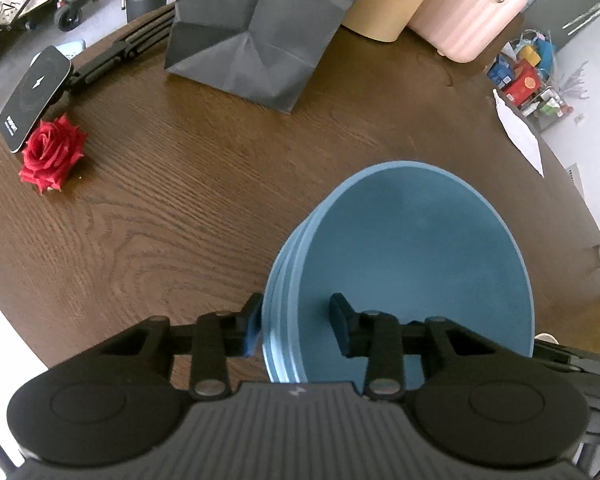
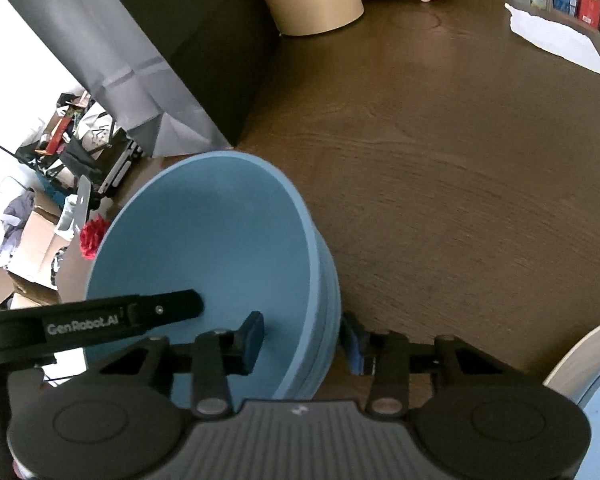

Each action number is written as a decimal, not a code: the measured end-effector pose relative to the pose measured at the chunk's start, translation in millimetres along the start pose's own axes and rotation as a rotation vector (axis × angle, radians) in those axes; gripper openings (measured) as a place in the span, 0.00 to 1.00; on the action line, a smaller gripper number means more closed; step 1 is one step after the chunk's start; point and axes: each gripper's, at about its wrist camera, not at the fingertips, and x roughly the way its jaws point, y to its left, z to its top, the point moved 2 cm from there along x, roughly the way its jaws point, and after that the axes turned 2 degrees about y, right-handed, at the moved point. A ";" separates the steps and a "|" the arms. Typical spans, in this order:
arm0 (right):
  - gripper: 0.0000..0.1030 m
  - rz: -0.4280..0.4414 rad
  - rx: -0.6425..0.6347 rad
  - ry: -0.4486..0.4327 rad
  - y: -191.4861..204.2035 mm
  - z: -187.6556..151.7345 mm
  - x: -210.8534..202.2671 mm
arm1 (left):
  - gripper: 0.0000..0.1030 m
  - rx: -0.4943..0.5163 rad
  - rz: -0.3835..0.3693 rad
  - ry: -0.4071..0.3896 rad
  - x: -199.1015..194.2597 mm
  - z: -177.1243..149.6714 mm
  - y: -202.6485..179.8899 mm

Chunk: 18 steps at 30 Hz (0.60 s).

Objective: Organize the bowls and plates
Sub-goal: 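Lift and carry the stacked blue bowls with both tools over the white plate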

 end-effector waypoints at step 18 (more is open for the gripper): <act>0.34 -0.019 0.053 -0.006 0.3 -4.6 -1.0 | 0.35 -0.027 0.032 -0.015 -1.8 -2.4 -4.2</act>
